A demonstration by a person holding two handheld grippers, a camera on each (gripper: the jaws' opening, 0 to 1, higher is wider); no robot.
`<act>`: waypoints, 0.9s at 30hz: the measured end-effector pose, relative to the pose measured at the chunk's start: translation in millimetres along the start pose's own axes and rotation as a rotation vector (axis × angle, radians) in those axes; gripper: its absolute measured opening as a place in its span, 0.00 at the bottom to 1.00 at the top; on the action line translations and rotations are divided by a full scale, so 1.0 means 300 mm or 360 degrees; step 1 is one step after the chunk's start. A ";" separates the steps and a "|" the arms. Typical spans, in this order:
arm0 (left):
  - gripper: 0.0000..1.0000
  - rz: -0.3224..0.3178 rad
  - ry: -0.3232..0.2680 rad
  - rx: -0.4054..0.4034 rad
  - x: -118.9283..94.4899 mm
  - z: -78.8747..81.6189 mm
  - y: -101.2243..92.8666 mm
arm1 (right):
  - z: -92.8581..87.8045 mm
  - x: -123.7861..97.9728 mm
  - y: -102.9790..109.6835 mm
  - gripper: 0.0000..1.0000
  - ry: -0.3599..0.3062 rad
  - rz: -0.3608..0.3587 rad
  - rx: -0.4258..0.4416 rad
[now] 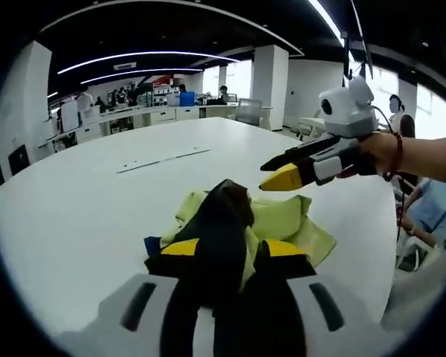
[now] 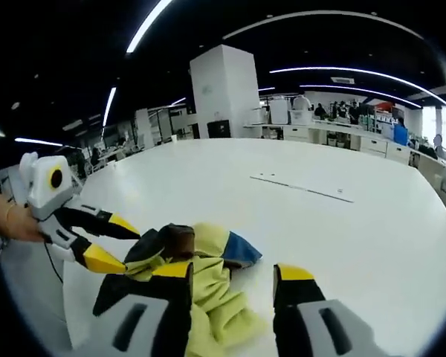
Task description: Fold the garment on the visible template until the final outline fits inside the template.
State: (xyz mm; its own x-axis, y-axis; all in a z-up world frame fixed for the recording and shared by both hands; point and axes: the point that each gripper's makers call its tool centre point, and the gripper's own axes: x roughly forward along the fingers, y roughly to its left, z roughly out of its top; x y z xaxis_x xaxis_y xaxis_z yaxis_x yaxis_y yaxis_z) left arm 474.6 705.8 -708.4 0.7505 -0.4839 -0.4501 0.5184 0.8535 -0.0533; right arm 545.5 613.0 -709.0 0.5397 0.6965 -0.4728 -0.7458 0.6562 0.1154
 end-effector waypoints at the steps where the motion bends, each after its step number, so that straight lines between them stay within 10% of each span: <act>1: 0.28 0.0003 0.0003 -0.0003 0.005 -0.001 0.002 | -0.005 0.006 -0.006 0.39 0.0007 -0.0003 -0.0005; 27: 0.08 0.0062 0.0163 0.0037 0.073 -0.056 0.040 | -0.064 0.160 -0.029 0.09 0.0089 0.0116 -0.0203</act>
State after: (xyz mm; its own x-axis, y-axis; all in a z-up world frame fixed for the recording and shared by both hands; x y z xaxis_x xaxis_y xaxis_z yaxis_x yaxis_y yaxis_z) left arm 490.1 708.6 -733.9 0.7249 -0.4273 -0.5403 0.5000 0.8659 -0.0140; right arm 570.5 635.2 -749.4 0.4622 0.7215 -0.5156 -0.8277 0.5597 0.0413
